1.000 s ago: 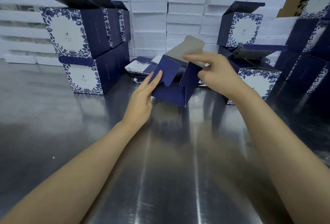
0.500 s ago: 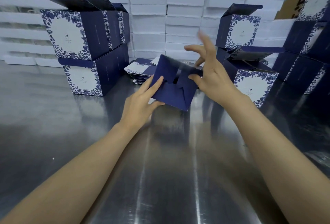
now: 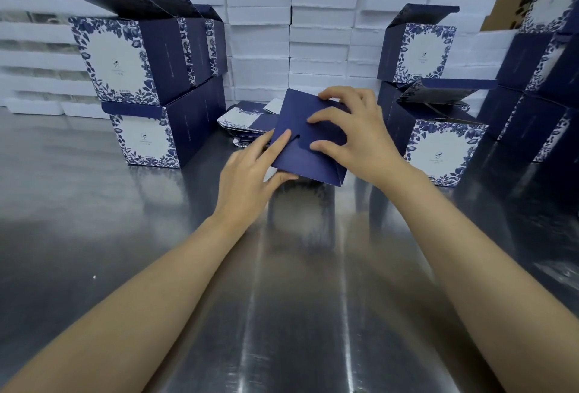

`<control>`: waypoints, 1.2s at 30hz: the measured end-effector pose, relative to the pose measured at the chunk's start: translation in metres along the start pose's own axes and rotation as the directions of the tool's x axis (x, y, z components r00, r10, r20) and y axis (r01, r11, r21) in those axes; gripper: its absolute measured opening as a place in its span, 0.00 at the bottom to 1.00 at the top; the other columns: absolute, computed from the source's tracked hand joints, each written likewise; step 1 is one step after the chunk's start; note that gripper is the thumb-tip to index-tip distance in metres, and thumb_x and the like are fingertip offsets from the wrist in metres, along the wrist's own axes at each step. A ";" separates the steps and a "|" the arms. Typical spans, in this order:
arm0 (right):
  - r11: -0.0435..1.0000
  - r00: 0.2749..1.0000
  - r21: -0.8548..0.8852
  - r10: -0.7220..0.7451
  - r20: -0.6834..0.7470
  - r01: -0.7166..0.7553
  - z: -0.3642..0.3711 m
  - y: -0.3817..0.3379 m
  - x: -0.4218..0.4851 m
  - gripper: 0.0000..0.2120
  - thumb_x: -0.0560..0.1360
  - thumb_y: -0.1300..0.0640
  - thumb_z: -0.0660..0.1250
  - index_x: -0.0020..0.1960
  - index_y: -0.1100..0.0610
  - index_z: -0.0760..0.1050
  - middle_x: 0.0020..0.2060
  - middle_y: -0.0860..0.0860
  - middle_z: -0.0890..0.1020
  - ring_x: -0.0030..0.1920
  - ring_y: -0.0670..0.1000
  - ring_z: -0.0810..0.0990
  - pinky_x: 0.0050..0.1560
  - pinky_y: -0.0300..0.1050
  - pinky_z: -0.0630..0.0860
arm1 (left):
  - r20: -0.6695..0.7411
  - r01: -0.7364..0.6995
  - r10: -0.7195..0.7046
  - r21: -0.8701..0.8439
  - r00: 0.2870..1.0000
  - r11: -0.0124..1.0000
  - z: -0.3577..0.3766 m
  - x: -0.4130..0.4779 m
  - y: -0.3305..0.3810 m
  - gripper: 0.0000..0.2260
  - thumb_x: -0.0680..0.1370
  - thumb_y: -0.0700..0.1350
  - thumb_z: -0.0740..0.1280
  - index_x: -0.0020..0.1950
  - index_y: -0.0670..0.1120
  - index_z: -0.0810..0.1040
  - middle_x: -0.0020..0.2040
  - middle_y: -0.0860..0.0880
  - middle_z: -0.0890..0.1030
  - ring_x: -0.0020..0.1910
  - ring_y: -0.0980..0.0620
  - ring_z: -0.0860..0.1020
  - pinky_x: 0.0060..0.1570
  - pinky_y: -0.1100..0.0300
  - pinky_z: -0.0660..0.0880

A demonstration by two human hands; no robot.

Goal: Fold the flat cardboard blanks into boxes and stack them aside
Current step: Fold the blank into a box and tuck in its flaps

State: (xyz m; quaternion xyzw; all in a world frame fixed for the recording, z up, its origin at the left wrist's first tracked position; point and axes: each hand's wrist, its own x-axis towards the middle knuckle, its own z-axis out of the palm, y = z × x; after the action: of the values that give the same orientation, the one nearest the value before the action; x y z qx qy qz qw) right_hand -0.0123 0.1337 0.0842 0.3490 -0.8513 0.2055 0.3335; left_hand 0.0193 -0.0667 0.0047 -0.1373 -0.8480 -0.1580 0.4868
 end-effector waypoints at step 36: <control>0.705 0.830 0.440 0.452 0.327 -0.557 0.017 0.000 -0.011 0.58 0.69 0.70 0.73 0.77 0.44 0.34 0.79 0.50 0.50 0.70 0.51 0.68 0.58 0.43 0.77 | 0.333 0.566 -0.457 -0.506 0.825 0.652 0.004 -0.003 -0.021 0.29 0.68 0.20 0.52 0.56 0.44 0.80 0.59 0.46 0.80 0.61 0.50 0.77 0.61 0.68 0.71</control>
State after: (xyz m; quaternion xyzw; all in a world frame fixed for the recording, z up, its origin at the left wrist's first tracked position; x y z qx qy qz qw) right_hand -0.0137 0.1290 0.0641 0.1962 -0.8548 0.4749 0.0726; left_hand 0.0096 -0.0847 -0.0020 -0.0478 -0.8002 -0.5288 0.2788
